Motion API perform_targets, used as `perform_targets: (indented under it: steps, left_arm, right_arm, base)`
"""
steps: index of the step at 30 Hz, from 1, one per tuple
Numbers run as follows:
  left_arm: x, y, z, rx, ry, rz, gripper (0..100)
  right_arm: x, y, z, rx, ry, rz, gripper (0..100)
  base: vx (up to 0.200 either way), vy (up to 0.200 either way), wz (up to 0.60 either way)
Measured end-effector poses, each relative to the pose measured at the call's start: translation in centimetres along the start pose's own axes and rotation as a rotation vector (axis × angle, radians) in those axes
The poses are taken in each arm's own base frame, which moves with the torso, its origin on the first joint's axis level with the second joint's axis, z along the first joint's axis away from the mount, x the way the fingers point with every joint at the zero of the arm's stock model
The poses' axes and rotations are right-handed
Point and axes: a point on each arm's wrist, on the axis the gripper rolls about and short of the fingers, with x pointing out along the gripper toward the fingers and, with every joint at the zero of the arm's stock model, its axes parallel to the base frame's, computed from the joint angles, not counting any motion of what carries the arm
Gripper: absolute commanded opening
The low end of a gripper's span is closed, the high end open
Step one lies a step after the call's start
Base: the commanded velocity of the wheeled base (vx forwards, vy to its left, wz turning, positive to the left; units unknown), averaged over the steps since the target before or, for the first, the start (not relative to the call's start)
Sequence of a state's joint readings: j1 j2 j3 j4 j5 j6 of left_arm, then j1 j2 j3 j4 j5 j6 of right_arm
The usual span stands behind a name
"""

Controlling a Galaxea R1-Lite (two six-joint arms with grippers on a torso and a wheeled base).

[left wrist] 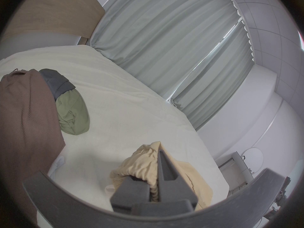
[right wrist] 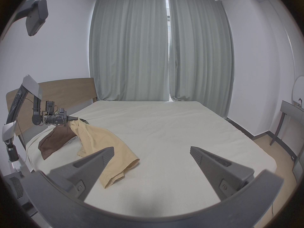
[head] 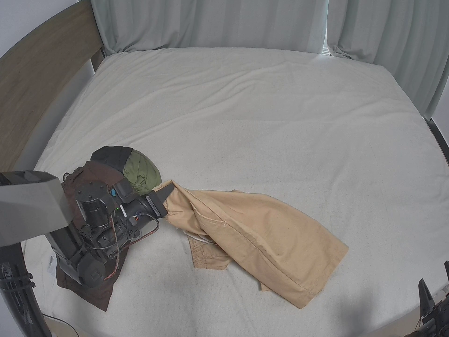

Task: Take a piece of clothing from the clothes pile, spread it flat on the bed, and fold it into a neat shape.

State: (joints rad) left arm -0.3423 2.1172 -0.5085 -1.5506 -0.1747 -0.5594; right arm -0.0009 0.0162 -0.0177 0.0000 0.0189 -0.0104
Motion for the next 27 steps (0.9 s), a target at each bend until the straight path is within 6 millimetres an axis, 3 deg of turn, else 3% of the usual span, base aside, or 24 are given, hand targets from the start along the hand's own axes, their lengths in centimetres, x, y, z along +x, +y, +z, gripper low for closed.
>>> perform_targets:
  steps: [27]
  left_arm:
    - [-0.68, 0.47, -1.01, -0.007, 0.046, 0.028, 0]
  right_arm:
    - [-0.05, 0.00, 0.59, 0.002, -0.048, 0.000, 100]
  base:
    - [0.000, 0.000, 0.00]
